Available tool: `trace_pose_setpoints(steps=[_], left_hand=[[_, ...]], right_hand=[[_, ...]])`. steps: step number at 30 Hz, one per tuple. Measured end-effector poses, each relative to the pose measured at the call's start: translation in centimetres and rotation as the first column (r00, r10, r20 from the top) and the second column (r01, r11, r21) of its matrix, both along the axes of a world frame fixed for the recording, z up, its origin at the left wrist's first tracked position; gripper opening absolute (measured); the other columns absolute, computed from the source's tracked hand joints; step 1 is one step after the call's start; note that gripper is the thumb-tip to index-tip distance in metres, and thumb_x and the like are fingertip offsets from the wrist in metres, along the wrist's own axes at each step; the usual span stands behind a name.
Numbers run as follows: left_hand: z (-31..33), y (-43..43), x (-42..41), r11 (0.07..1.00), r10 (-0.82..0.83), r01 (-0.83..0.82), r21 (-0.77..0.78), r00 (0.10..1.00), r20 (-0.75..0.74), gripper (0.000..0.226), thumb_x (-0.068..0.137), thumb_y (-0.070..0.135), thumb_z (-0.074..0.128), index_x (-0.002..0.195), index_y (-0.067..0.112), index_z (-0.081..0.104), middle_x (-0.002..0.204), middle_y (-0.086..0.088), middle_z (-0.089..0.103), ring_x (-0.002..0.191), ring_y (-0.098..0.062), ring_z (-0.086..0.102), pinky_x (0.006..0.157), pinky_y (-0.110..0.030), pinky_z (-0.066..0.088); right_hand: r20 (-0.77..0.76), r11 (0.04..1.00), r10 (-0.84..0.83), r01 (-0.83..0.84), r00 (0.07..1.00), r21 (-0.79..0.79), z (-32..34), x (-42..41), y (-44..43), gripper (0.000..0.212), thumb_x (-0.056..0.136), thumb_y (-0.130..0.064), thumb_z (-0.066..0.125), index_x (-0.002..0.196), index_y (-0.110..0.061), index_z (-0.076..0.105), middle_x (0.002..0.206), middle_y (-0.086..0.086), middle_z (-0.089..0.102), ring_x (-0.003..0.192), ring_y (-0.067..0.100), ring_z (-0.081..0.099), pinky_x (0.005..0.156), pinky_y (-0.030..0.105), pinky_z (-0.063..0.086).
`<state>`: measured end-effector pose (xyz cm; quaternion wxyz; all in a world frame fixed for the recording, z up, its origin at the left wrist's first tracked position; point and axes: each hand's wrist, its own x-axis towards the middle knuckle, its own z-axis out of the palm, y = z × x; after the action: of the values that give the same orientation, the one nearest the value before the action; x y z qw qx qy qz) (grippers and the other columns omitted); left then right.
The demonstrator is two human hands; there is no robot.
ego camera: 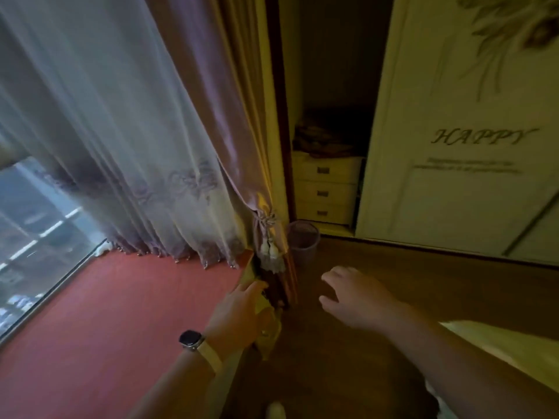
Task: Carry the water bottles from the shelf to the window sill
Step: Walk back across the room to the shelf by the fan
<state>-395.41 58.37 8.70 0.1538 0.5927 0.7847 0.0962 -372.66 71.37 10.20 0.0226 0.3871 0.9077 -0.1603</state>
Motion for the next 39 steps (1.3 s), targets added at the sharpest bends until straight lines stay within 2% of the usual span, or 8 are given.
trace_pose_setpoints(steps=[5,14,21,27,32,35,39], left_hand=[[-1.5,8.6,0.4,0.987,-0.157,0.156,0.036,0.987,0.028,0.05,0.094,0.054,0.05,0.141,0.036,0.044,0.147,0.011,0.045,0.132,-0.016,0.047,0.105,-0.036,0.046],[-2.3,25.5,-3.3,0.906,-0.416,0.412,0.1,0.909,0.03,0.053,0.093,0.058,0.046,0.141,0.036,0.046,0.149,0.012,0.044,0.139,-0.015,0.039,0.11,-0.042,0.042],[-1.3,36.8,-4.2,0.816,-0.569,0.57,0.096,0.821,-0.046,0.054,0.093,0.059,0.044,0.142,0.038,0.044,0.155,0.01,0.038,0.142,-0.015,0.034,0.112,-0.045,0.034],[-0.6,43.4,-1.2,0.73,-0.679,0.68,0.073,0.733,-0.037,0.052,0.096,0.056,0.043,0.144,0.036,0.043,0.155,0.011,0.037,0.143,-0.014,0.032,0.115,-0.042,0.033],[-1.2,49.5,3.5,0.694,-0.718,0.718,0.056,0.696,-0.032,0.051,0.096,0.055,0.044,0.143,0.035,0.044,0.154,0.01,0.038,0.14,-0.017,0.035,0.112,-0.041,0.034],[-1.6,53.5,6.8,0.689,-0.722,0.723,0.052,0.691,-0.043,0.05,0.096,0.054,0.046,0.142,0.034,0.047,0.152,0.009,0.041,0.138,-0.018,0.037,0.112,-0.041,0.036],[-1.0,59.6,11.8,0.68,-0.73,0.732,0.032,0.681,-0.052,0.05,0.095,0.052,0.049,0.142,0.033,0.047,0.154,0.007,0.041,0.141,-0.019,0.034,0.114,-0.042,0.034]], right_hand=[[0.038,0.991,-0.137,0.137,0.99,-0.005,-1.2,1.7,4.7,0.056,0.093,-0.057,0.041,0.143,-0.033,0.038,0.148,-0.006,0.04,0.134,0.018,0.04,0.103,0.039,0.041],[0.075,0.932,-0.363,0.362,0.929,0.028,-0.3,-0.4,16.4,0.056,0.095,-0.058,0.039,0.146,-0.035,0.036,0.15,-0.009,0.038,0.134,0.017,0.039,0.101,0.034,0.041],[0.015,0.83,-0.548,0.542,0.836,0.136,1.8,-0.4,22.5,0.054,0.096,-0.057,0.04,0.143,-0.03,0.043,0.146,-0.005,0.044,0.129,0.02,0.045,0.097,0.035,0.044],[0.018,0.753,-0.652,0.645,0.758,0.133,2.0,3.5,25.0,0.048,0.096,-0.053,0.041,0.138,-0.03,0.048,0.138,-0.003,0.049,0.124,0.021,0.048,0.09,0.033,0.045],[-0.035,0.682,-0.726,0.726,0.687,0.088,0.8,7.8,28.2,0.049,0.097,-0.052,0.044,0.138,-0.027,0.049,0.134,-0.002,0.052,0.119,0.022,0.051,0.081,0.028,0.041],[-0.079,0.647,-0.757,0.761,0.648,0.038,-0.3,10.3,31.7,0.05,0.095,-0.053,0.045,0.139,-0.029,0.048,0.134,-0.003,0.052,0.121,0.022,0.05,0.085,0.032,0.043],[-0.128,0.647,-0.755,0.762,0.643,0.017,-0.4,14.2,38.0,0.047,0.094,-0.052,0.048,0.135,-0.028,0.05,0.13,-0.002,0.054,0.119,0.024,0.053,0.087,0.032,0.044]])
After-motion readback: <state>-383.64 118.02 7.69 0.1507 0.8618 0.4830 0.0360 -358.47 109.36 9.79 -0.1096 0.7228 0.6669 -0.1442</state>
